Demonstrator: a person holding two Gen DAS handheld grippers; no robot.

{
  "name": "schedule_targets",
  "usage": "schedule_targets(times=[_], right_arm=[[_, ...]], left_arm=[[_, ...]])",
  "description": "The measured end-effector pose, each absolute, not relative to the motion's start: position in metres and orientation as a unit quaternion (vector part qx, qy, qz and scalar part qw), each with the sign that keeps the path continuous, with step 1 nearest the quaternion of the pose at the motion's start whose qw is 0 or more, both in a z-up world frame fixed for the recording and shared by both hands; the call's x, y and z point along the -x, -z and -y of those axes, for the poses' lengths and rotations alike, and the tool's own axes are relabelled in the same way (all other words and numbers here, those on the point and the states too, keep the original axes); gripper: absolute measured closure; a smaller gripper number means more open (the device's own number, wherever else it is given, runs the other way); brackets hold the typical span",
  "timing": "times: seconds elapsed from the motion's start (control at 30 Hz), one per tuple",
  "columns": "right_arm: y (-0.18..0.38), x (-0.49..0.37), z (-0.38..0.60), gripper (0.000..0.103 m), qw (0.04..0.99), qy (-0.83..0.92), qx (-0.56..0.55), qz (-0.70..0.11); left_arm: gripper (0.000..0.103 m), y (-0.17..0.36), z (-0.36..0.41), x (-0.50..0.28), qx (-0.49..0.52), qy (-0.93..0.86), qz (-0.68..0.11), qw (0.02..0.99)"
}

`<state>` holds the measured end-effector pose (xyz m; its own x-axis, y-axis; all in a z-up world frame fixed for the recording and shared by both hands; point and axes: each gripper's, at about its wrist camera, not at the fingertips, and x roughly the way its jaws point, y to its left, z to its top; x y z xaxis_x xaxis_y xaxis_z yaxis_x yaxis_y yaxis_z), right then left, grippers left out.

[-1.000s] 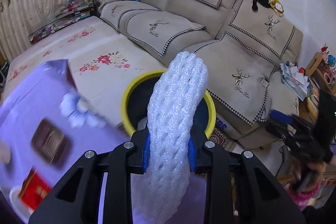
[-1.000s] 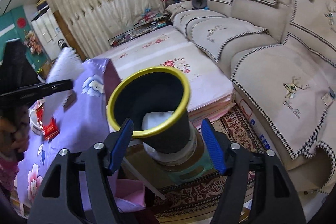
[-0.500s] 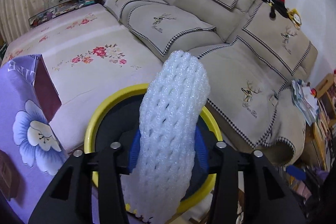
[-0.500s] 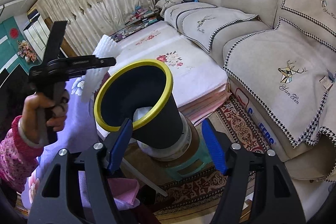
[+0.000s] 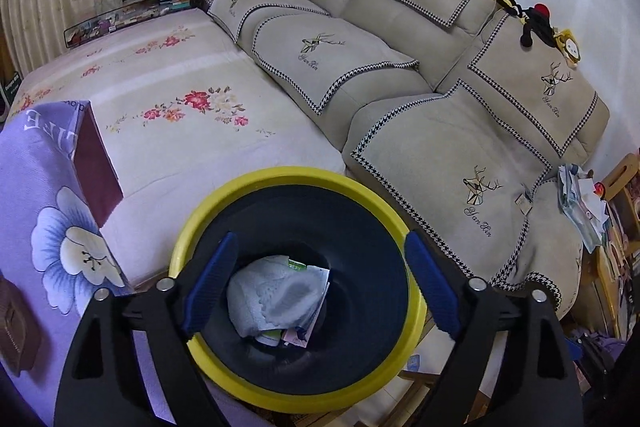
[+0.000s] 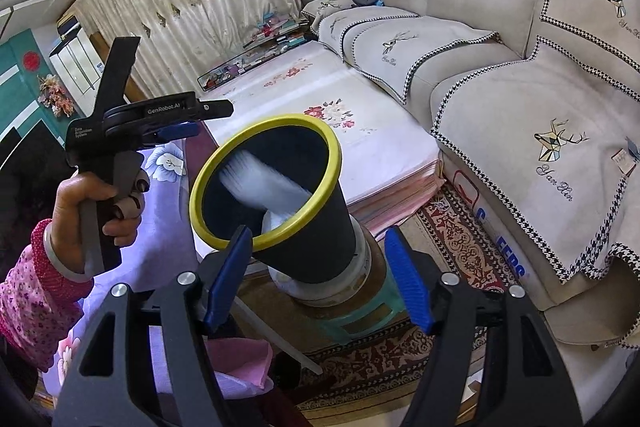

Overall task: Collect trash
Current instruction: 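Reach the right gripper to the red snack bag and grasp it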

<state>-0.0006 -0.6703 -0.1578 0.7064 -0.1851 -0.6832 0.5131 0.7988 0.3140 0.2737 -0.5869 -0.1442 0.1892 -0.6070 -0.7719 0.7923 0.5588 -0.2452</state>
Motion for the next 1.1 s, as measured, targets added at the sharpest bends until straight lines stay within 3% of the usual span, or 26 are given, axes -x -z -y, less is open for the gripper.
schedule_targets(times=[0.23, 0.57, 0.9, 1.1], right_arm=[[0.154, 0.0, 0.661, 0.037, 0.893, 0.189, -0.244, -0.326], [0.164, -0.041, 0.627, 0.037, 0.9, 0.13, -0.231, -0.346], [0.152, -0.116, 0.54, 0.037, 0.914, 0.015, -0.197, -0.355], [0.145, -0.17, 0.456, 0.035, 0.916, -0.07, -0.136, -0.372]], left_arm=[[0.016, 0.101, 0.537, -0.254, -0.079, 0.453, -0.412, 0.787], [0.008, 0.02, 0.336, -0.208, -0.008, 0.372, -0.324, 0.87], [0.005, 0.019, 0.135, -0.161, 0.037, 0.188, -0.258, 0.947], [0.005, 0.036, 0.075, -0.152, 0.056, 0.139, -0.266, 0.952]])
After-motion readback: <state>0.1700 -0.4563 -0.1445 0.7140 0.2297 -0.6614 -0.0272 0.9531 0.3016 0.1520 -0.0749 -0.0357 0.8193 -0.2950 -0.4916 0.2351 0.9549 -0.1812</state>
